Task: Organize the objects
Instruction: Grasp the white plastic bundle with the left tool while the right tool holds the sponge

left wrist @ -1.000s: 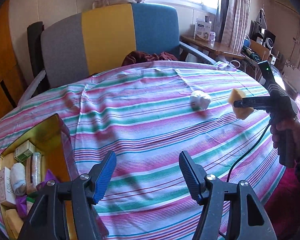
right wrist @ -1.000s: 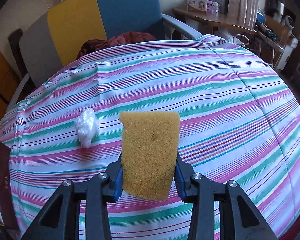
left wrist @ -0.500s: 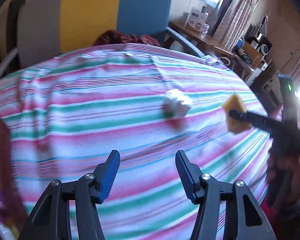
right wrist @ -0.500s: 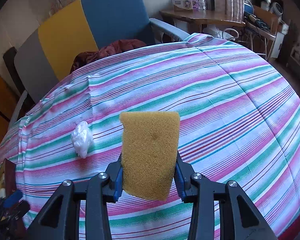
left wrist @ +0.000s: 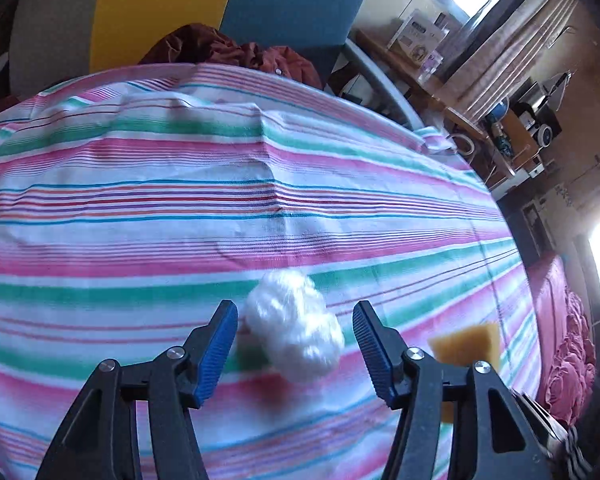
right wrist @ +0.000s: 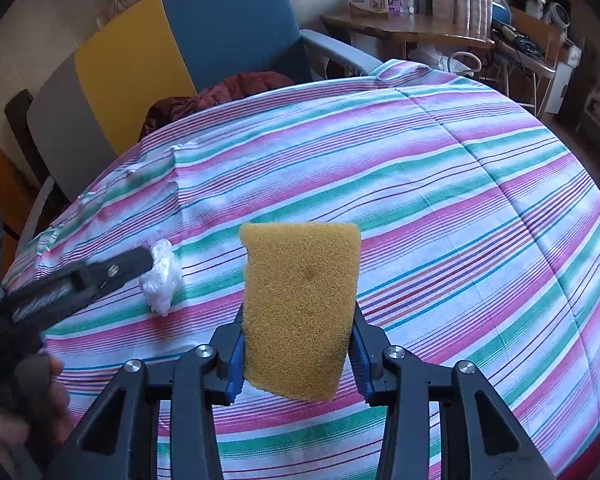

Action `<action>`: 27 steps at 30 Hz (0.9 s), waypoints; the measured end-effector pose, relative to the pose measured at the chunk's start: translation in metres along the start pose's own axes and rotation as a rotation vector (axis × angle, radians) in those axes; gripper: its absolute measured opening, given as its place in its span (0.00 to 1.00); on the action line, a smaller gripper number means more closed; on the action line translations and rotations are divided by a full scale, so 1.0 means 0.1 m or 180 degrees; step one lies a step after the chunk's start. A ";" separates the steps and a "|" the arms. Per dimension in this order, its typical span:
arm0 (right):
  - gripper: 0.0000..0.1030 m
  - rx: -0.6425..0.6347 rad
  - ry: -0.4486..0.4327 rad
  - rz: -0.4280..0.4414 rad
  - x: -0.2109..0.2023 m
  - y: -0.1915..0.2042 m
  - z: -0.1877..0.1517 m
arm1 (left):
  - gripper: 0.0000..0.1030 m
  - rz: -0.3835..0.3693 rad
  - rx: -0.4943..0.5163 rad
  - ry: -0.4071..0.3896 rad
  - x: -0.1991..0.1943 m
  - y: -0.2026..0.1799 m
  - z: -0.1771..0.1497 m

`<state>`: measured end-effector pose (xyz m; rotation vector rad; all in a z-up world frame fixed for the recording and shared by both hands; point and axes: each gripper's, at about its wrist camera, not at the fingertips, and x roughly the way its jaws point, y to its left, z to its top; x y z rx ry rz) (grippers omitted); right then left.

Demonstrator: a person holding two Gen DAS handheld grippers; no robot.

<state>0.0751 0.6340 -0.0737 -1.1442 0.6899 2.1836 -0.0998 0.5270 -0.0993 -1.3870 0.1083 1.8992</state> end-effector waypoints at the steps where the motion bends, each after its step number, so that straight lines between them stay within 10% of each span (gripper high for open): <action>1: 0.42 -0.0007 0.0017 -0.0010 0.02 -0.01 0.00 | 0.56 0.0044 0.0027 0.0046 0.09 -0.01 0.01; 4: 0.42 -0.0056 0.0064 -0.0121 0.08 -0.02 0.01 | 0.36 0.0277 0.0276 -0.0030 0.20 -0.03 -0.05; 14: 0.42 -0.0365 0.0272 -0.0279 0.27 0.07 -0.04 | 0.35 0.0651 0.0873 -0.0207 -0.21 0.20 -0.68; 27: 0.38 -0.0422 0.0343 -0.0322 0.37 0.05 -0.12 | 0.35 0.0691 0.0676 -0.0600 -0.76 0.72 -1.35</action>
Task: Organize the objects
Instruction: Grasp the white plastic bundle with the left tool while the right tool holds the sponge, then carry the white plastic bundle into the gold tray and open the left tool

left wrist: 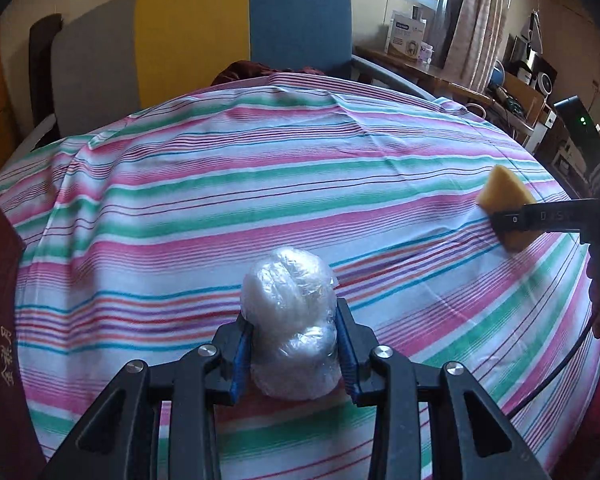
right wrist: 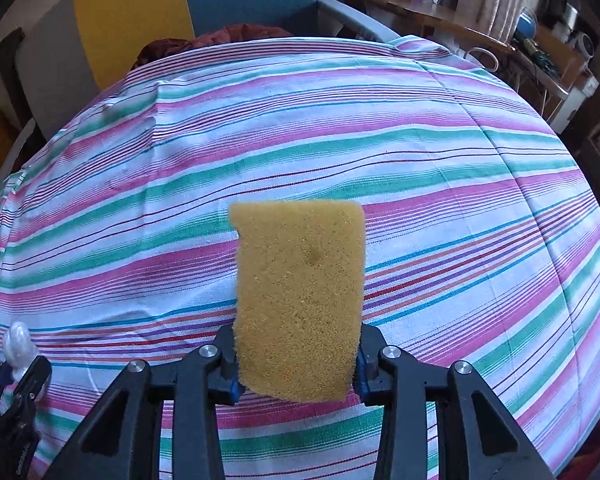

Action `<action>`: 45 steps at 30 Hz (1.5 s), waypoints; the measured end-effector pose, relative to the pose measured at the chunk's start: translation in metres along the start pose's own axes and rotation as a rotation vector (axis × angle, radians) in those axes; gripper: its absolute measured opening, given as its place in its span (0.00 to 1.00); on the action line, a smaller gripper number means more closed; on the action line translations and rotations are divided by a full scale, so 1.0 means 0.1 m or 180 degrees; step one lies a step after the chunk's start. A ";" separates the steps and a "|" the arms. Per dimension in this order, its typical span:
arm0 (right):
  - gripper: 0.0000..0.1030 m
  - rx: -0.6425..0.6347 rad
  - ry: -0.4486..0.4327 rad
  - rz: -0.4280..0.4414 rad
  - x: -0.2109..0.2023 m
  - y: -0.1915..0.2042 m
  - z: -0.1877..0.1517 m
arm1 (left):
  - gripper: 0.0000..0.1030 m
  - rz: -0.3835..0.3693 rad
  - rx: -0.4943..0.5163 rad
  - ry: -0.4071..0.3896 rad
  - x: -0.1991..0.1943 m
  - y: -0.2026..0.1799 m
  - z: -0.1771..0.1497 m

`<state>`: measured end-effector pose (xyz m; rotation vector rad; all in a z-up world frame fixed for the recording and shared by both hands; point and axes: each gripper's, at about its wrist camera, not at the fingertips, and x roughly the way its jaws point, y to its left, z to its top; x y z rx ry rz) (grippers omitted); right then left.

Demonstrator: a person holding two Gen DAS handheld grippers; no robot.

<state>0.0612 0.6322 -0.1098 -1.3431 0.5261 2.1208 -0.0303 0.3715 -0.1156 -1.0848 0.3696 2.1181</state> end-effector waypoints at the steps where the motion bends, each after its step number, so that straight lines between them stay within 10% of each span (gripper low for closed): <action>1: 0.38 -0.0018 -0.0008 -0.0009 0.00 0.01 0.00 | 0.35 0.0014 -0.0006 0.0002 -0.01 0.01 -0.01; 21: 0.40 -0.0121 -0.0121 -0.0044 0.03 0.03 -0.05 | 0.35 0.0334 -0.0028 0.0055 -0.38 0.25 -0.35; 45: 0.39 -0.0333 -0.0254 -0.0221 0.02 0.12 -0.09 | 0.35 0.0513 -0.0262 -0.0680 -1.60 0.65 -0.29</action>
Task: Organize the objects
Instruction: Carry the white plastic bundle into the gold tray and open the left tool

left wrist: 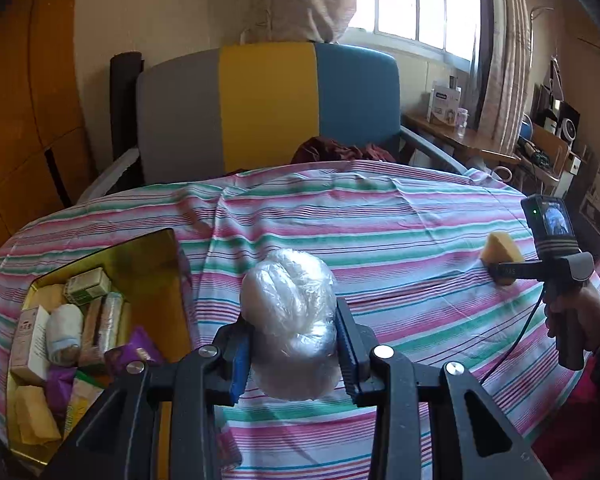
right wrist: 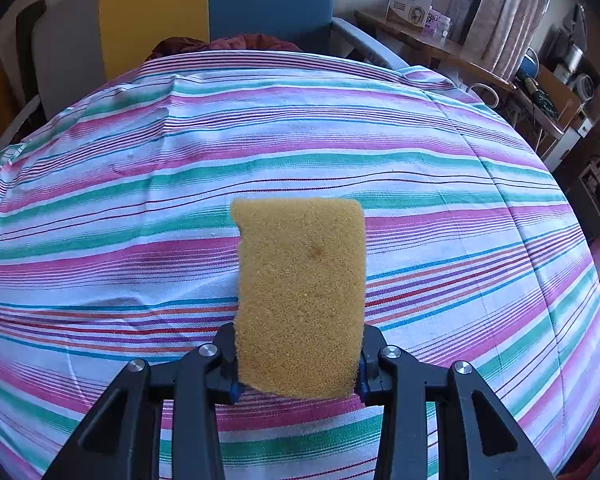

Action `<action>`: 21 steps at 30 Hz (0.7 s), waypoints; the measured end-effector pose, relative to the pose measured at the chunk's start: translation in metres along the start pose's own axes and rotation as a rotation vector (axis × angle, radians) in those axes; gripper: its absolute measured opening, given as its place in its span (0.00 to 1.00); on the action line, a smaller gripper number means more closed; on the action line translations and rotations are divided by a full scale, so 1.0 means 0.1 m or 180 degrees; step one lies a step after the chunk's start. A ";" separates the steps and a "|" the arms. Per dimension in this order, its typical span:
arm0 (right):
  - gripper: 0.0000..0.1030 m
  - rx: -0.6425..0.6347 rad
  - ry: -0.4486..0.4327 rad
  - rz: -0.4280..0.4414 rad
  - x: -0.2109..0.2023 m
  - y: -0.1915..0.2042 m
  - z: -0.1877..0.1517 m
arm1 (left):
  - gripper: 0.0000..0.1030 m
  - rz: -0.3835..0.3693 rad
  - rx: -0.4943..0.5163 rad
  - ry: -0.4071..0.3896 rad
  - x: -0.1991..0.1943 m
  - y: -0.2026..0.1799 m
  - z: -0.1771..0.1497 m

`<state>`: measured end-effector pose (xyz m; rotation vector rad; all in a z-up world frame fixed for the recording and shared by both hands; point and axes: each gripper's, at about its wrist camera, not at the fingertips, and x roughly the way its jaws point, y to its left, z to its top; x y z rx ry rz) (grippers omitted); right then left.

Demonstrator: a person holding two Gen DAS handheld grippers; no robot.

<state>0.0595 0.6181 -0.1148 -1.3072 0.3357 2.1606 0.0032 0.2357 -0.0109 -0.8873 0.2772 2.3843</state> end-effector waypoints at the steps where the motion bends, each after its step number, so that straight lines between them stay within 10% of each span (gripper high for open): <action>1: 0.39 -0.0005 -0.0006 -0.0008 -0.01 0.01 0.00 | 0.35 0.0019 -0.0022 -0.0001 -0.02 0.04 0.00; 15: 0.38 0.0020 -0.0096 -0.0003 -0.06 0.01 0.01 | 0.35 0.0314 -0.0931 0.0102 -0.33 1.43 -0.35; 21: 0.38 -0.0218 -0.0232 0.0404 -0.41 0.38 0.05 | 0.35 0.0641 -0.1416 0.0063 -0.63 2.21 -0.67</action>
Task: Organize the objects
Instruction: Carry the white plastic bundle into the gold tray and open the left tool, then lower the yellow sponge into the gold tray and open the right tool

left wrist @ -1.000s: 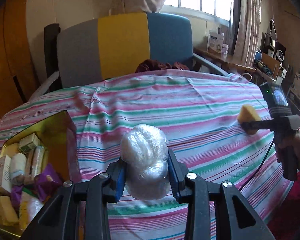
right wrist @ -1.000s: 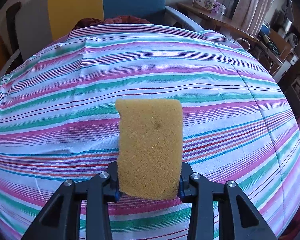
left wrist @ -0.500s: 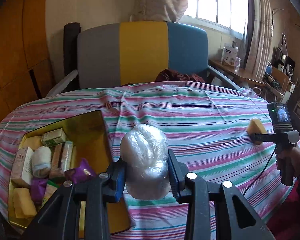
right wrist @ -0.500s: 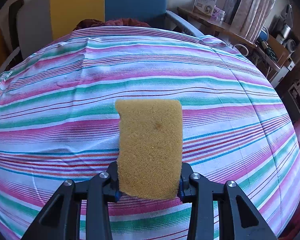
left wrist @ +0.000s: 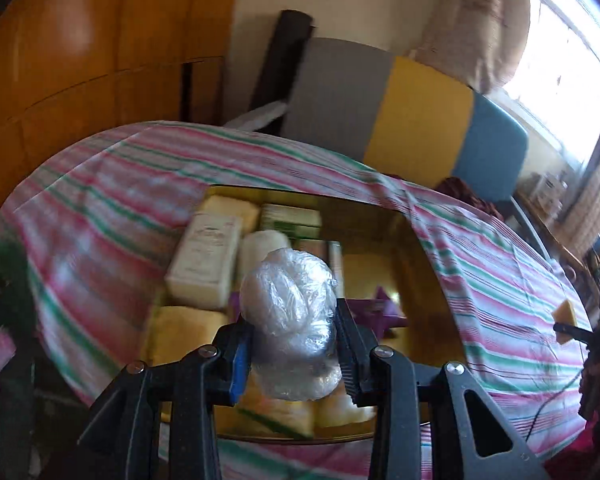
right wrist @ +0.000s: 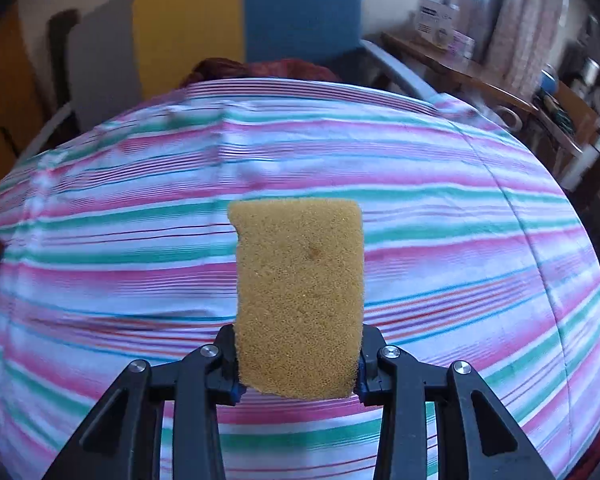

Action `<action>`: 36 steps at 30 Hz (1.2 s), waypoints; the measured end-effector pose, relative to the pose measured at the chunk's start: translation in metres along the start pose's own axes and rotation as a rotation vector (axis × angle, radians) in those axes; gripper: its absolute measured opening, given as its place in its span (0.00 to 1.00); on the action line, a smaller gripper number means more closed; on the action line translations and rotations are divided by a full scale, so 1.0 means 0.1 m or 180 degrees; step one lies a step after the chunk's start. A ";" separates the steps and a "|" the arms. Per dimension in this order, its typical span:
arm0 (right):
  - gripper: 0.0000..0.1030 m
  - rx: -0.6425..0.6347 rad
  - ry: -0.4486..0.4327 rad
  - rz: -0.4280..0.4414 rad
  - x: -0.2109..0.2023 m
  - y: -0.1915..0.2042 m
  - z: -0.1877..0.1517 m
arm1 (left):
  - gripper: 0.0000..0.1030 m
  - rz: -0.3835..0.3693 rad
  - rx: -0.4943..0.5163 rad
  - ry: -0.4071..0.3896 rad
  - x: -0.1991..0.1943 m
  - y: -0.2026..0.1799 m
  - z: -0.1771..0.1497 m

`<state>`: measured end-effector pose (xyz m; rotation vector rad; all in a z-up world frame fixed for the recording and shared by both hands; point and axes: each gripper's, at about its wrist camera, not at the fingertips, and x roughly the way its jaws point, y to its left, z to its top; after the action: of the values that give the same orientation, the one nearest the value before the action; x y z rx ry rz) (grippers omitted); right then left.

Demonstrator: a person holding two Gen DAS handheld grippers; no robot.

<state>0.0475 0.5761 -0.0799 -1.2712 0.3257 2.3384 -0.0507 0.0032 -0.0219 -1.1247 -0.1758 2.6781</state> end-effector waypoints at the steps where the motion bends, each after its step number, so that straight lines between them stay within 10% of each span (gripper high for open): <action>1: 0.38 -0.0095 -0.0022 0.0087 -0.06 0.15 0.01 | 0.35 0.0023 -0.0059 -0.0005 0.00 0.08 -0.01; 12: 0.38 -0.1261 -0.0364 0.1479 -1.01 2.58 -0.39 | 0.36 -0.0338 -0.0183 0.0111 0.15 0.13 -0.03; 17: 0.39 -0.1628 -0.0282 0.1667 -1.11 3.34 -0.65 | 0.36 -0.0315 -0.0002 0.0203 0.32 -0.03 0.01; 23: 0.41 -0.1823 -0.0081 0.1569 -0.91 3.76 -0.80 | 0.48 -0.0169 0.0145 0.0345 0.63 -0.11 0.03; 27: 0.59 -0.1858 0.0016 0.1522 -0.80 3.84 -0.87 | 0.74 -0.0017 0.0195 0.0384 0.69 -0.10 -0.02; 36: 0.72 -0.1644 -0.0080 0.1549 -0.90 3.72 -0.88 | 0.75 0.0489 0.0215 0.0079 0.32 -0.08 -0.02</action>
<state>-0.0300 0.1921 -0.0561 -1.5215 0.0114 2.9839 -0.0697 0.0191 -0.0432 -1.1953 0.0056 2.7778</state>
